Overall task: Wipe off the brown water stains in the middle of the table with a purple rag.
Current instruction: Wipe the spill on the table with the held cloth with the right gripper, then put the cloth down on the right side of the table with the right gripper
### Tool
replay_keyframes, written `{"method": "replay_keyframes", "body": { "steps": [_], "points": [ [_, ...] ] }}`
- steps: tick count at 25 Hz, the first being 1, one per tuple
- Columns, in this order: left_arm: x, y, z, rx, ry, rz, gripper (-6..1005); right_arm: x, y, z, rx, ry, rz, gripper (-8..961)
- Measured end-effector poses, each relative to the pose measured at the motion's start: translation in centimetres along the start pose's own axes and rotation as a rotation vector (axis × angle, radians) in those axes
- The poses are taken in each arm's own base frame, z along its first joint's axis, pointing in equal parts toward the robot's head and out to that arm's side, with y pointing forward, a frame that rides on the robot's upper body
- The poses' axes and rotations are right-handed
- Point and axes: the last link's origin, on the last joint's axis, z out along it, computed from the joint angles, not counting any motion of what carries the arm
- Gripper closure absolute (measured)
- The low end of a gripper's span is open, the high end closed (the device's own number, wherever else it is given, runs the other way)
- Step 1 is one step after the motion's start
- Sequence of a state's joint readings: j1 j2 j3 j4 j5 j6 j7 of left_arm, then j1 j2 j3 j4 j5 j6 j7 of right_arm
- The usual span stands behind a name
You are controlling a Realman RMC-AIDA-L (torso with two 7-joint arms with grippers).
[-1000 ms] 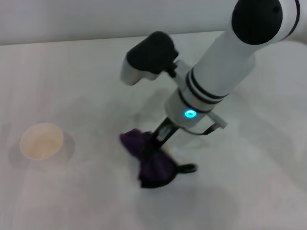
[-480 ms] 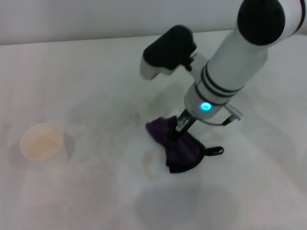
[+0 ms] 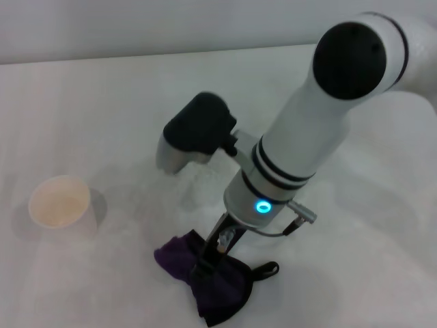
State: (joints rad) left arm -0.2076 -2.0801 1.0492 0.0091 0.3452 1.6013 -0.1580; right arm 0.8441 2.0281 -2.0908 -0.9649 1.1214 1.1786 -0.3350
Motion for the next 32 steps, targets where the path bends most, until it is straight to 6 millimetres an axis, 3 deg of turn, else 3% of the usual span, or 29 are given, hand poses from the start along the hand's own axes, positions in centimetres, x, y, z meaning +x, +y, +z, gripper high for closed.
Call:
{"method": "replay_keyframes", "body": {
  "steps": [5,13,20,25,32],
  "points": [
    [0.0,-0.1,-0.2,0.002,-0.004,0.001,108,-0.4,-0.4,0.0,0.015,-0.018,0.006,828],
    [-0.3,-0.1,-0.6,0.008,-0.021,-0.003,109,-0.3,-4.4,-2.4,0.134,-0.062,0.071,824],
    [-0.8,0.0,-0.4,0.010,-0.055,-0.010,109,2.7,-9.2,-6.5,0.269,-0.069,0.198,821],
    [-0.9,0.0,-0.3,0.009,-0.061,-0.014,109,6.7,-13.5,-9.9,0.386,-0.079,0.327,818],
    [-0.5,0.2,0.2,-0.003,-0.031,-0.017,109,8.3,-14.7,-10.2,0.420,-0.083,0.345,815]
  ]
}}
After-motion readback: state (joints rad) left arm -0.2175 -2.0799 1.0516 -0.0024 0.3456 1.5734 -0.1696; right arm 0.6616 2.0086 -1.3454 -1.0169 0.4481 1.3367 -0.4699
